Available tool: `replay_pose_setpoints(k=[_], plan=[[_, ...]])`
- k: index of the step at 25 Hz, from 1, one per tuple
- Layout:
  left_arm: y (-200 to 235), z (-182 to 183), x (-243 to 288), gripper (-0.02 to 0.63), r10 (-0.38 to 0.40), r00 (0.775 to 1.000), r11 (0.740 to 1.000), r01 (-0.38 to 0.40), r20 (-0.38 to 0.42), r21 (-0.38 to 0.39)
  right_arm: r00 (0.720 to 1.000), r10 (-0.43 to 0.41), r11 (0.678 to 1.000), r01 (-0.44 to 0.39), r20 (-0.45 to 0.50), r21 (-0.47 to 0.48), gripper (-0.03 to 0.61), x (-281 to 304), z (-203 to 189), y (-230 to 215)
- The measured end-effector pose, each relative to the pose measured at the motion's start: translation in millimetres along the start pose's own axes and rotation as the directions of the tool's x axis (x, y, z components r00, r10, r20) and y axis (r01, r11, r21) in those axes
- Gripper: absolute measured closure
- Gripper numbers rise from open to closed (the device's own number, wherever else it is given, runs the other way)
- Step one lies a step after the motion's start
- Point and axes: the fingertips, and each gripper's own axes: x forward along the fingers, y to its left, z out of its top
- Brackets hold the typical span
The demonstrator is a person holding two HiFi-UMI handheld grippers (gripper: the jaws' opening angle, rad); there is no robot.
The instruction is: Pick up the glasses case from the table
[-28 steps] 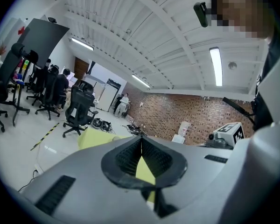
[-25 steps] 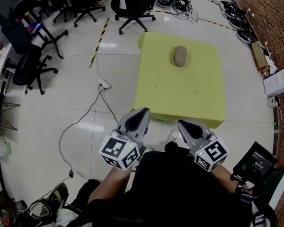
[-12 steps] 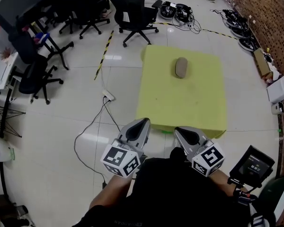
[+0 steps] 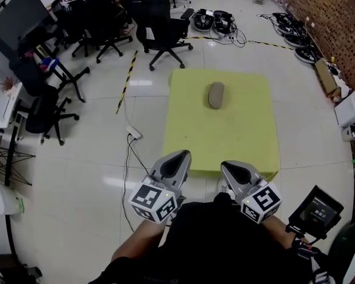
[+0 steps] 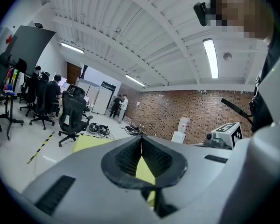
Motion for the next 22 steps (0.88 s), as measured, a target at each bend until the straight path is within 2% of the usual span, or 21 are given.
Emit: replay_pose_setpoints(k=[3, 6, 14, 19, 22], plan=[[-7, 6, 16, 0.606, -0.017, 1.000, 1.000, 0.017, -0.010, 0.010, 1.000, -0.010, 1.000, 0.010, 0.011, 0.008, 0.577, -2, 7, -16], [-25, 26, 58, 0.606, -0.011, 1.000, 1.000, 0.011, -0.019, 0.015, 1.000, -0.001, 1.000, 0.001, 0.011, 0.022, 0.577, -14, 30, -57], [-32, 34, 118, 0.606, 0.064, 0.997, 0.998, -0.064, -0.036, 0.024, 0.998, 0.067, 0.997, -0.068, 0.018, 0.029, 0.577, -18, 45, -120], [-40, 37, 192, 0.606, 0.127, 0.991, 0.992, -0.127, -0.028, 0.028, 0.991, 0.133, 0.990, -0.133, 0.021, 0.043, 0.577, -16, 50, -195], [-39, 45, 203, 0.606, 0.161, 0.986, 0.987, -0.160, -0.037, 0.026, 0.986, 0.165, 0.985, -0.166, 0.021, 0.049, 0.577, -12, 60, -206]])
